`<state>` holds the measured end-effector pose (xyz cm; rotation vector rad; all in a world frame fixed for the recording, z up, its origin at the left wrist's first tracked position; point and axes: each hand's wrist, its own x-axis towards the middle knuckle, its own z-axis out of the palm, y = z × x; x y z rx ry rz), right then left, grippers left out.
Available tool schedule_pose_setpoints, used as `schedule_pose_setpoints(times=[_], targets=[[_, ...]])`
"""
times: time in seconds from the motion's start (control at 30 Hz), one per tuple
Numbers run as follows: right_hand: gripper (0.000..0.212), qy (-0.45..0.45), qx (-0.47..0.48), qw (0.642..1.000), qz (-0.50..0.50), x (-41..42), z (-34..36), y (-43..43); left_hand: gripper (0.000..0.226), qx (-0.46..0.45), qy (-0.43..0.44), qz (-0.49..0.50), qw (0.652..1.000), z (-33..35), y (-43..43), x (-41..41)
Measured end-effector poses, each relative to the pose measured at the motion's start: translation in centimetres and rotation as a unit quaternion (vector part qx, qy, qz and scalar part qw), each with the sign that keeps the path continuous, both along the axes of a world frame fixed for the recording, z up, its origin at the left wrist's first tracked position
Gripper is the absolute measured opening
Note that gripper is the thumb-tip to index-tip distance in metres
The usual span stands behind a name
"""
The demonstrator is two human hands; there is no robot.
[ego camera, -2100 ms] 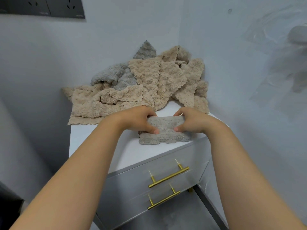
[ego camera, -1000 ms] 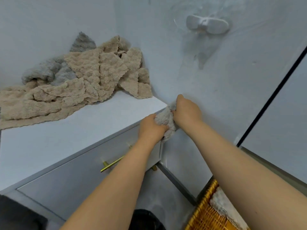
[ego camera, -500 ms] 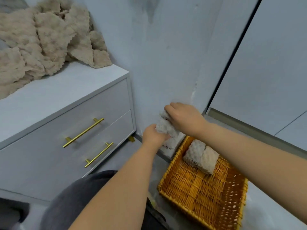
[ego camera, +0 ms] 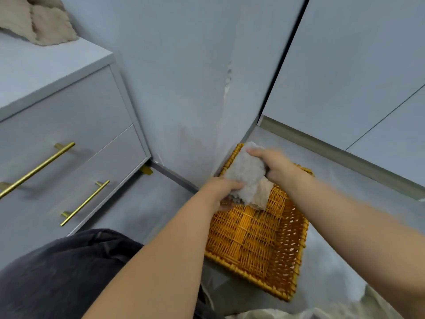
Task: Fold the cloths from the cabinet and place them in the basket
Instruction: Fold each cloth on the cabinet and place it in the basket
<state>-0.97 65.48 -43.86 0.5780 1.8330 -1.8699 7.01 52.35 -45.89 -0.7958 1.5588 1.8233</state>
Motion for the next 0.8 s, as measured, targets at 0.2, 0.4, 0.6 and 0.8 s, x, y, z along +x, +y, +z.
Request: schedule_pose_setpoints(times=[0.2,0.4,0.6,0.8], targets=[[0.030,-0.141,-0.233,0.956,-0.111,-0.3,-3.9,3.5,0.021,0.054,0.011,0.051,0.997,-2.2,1.1,-1.9],[0.044,-0.180,-0.255,0.947,-0.078,0.2,-7.1,4.6,0.034,0.050,0.001,0.059,0.997,-5.6,2.3,-2.7],[0.045,-0.144,-0.107,0.969,-0.172,-1.9,-10.0,6.5,0.034,-0.097,0.065,-0.028,0.993,-8.3,3.6,-4.0],[0.037,-0.064,0.431,0.899,0.044,-4.4,-14.1,11.5,0.039,-0.431,0.207,-0.212,0.852,-10.1,2.9,-3.9]])
